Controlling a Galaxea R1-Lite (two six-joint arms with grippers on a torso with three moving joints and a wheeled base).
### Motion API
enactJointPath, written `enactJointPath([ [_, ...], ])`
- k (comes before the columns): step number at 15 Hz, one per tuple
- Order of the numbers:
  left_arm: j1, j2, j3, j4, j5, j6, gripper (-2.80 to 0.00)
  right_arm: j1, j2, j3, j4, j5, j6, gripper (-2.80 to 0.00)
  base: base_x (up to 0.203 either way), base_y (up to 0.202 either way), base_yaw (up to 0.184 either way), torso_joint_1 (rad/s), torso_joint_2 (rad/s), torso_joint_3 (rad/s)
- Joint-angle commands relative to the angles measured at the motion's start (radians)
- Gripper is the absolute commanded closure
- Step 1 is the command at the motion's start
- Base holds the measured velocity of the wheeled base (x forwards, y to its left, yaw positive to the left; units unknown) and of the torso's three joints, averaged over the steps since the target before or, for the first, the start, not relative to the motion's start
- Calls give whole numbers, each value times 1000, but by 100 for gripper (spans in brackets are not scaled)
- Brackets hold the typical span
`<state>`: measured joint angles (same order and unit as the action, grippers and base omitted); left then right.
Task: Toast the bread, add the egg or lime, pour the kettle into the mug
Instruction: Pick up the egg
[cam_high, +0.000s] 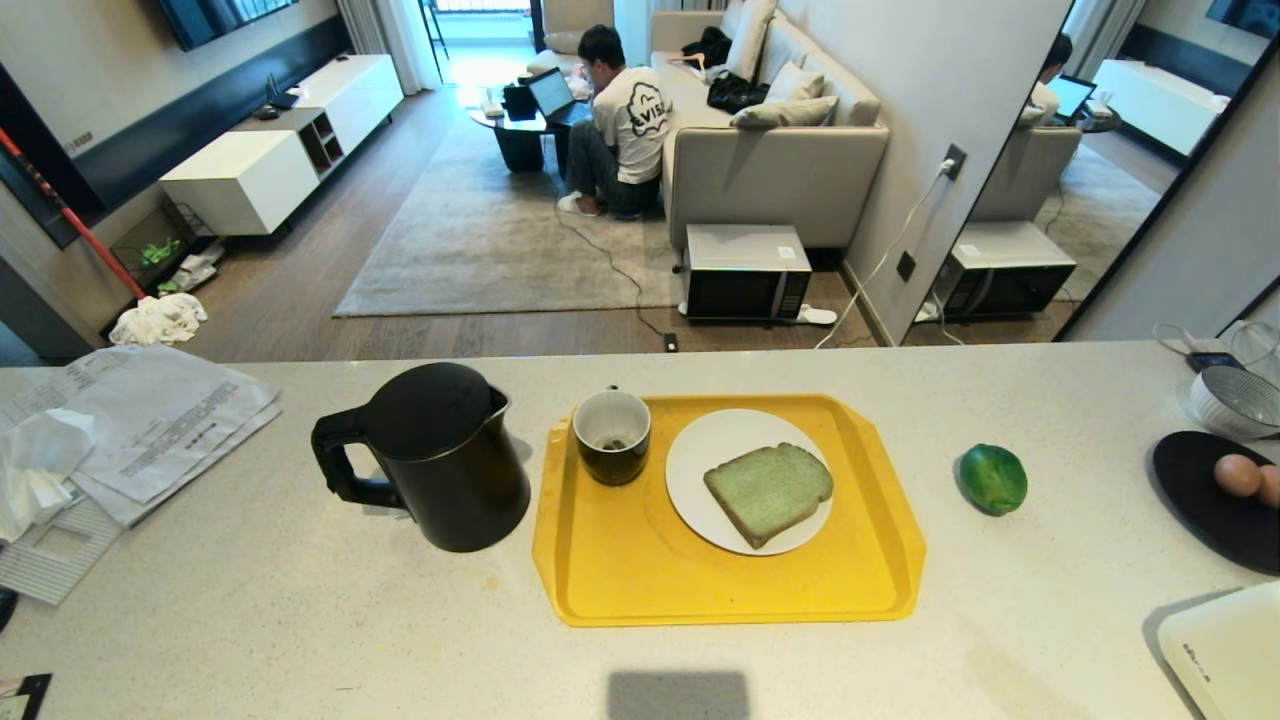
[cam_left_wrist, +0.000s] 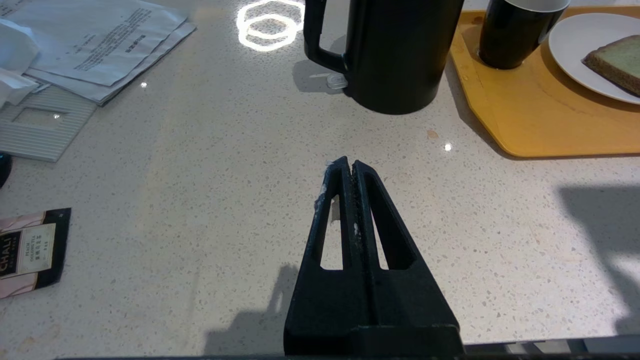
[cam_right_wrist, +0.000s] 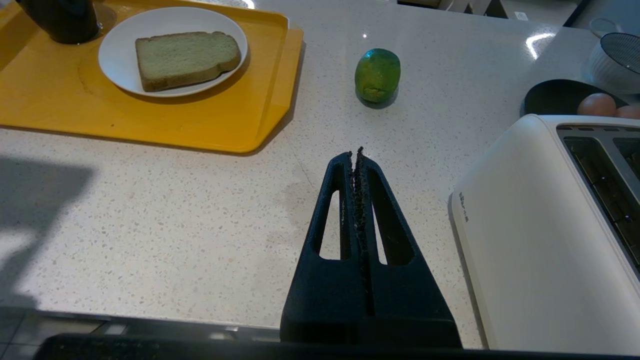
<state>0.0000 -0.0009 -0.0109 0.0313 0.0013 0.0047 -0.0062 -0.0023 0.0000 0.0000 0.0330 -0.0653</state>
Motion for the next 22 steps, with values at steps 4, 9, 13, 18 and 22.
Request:
enactJointPath([
  [4,-1,1,0,1,0,0,0,0,2,2,0,1,-1,0,0,0,0,0,0,0],
  [9,0,1,0,1,0,0,0,0,2,2,0,1,1,0,0,0,0,0,0,0],
  [13,0,1,0,0,0,-2,0,0,2,2,0,-1,1,0,0,0,0,0,0,0],
  [18,-2,1,0,1,0,-2,0,0,2,2,0,-1,2,0,-3,6,-116,4,2,3],
  [22,0,1,0,1,0,0,0,0,2,2,0,-1,2,0,0,8,-175,2,-1,4],
])
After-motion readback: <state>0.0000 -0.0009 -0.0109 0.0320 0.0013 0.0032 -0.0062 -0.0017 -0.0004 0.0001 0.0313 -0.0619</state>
